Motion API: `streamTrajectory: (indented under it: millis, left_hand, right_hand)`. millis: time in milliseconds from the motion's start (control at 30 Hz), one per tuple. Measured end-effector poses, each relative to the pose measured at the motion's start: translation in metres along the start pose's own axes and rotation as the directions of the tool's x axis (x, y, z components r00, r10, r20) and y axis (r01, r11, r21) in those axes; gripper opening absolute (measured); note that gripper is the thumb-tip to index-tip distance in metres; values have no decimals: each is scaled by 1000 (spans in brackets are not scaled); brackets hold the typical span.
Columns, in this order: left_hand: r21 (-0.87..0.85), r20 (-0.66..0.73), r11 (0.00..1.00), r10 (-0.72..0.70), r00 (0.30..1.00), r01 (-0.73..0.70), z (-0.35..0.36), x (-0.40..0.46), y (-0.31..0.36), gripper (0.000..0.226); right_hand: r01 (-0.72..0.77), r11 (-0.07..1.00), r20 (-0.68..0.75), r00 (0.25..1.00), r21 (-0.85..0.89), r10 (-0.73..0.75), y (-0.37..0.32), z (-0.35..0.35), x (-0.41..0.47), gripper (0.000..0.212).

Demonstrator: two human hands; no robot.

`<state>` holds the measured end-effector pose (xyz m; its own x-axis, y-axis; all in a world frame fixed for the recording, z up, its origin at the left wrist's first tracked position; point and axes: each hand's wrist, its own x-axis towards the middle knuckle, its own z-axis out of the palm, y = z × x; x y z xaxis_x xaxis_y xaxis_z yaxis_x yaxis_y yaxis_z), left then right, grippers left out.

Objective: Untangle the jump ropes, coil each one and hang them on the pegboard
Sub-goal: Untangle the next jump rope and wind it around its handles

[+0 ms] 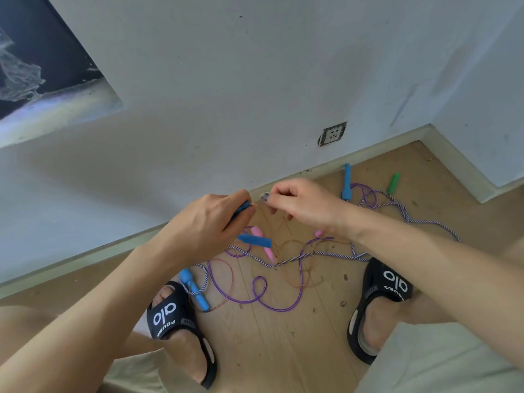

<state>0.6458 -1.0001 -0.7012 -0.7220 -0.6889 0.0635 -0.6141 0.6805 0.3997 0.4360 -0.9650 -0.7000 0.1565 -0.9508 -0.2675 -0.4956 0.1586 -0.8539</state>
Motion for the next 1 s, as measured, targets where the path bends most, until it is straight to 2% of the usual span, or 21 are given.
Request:
streamTrajectory:
  millis: [67,133,200,267,333,367,433,467,500,533,600,700,933,1000]
  left_hand:
    - [4,0,1000,-2,1000,2,-1,0,0,32]
    - [9,0,1000,-16,1000,16,-1,-1,-3,29]
    - [24,-7,999,-33,999,33,-1,-1,-6,26]
    - [41,-14,999,-32,999,32,1,-1,-7,27]
    - [51,-4,999,-4,1000,4,3,0,-5,32]
    - [62,1,998,12,1000,-12,5,1,-4,34]
    - [74,2,997,25,1000,-25,6,2,-3,33]
    - [67,-4,997,28,1000,-27,6,2,-3,30]
    - [58,-10,998,32,999,-31,6,3,-2,27]
    - [49,-14,998,36,999,-35,6,4,-2,24]
    - [48,-5,998,46,999,-45,6,4,-1,20]
    - [77,13,996,50,999,-51,7,1,-2,21]
    - [6,-5,1000,4,1000,-4,2,3,-4,27]
    - [14,-1,1000,4,1000,-4,3,3,-4,26]
  right_hand:
    - [11,1000,-35,999,17,-11,1,-6,4,29]
    - [-27,998,-123,992,-53,20,5,-18,10,31]
    - [-98,976,-249,967,-195,48,17,-36,16,35]
    - [-200,884,-354,934,-422,43,34,-50,19,38]
    - [-225,803,-333,942,-551,35,42,-46,20,36]
    - [-182,833,-261,964,-522,47,38,-37,18,36]
    - [-110,961,-66,993,-252,96,21,-15,12,39]
    - [-119,989,25,992,-83,122,10,-7,8,39]
    - [-124,992,90,988,17,123,2,-1,4,39]
    - [-99,995,125,988,31,95,-3,1,1,40]
    - [-16,999,110,994,-30,19,-3,1,-1,38]
    - [22,999,-14,1000,-32,-22,1,-9,3,28]
    - [-22,999,-165,986,-38,16,10,-33,12,34]
    - [-45,996,-164,986,-71,33,11,-33,11,28]
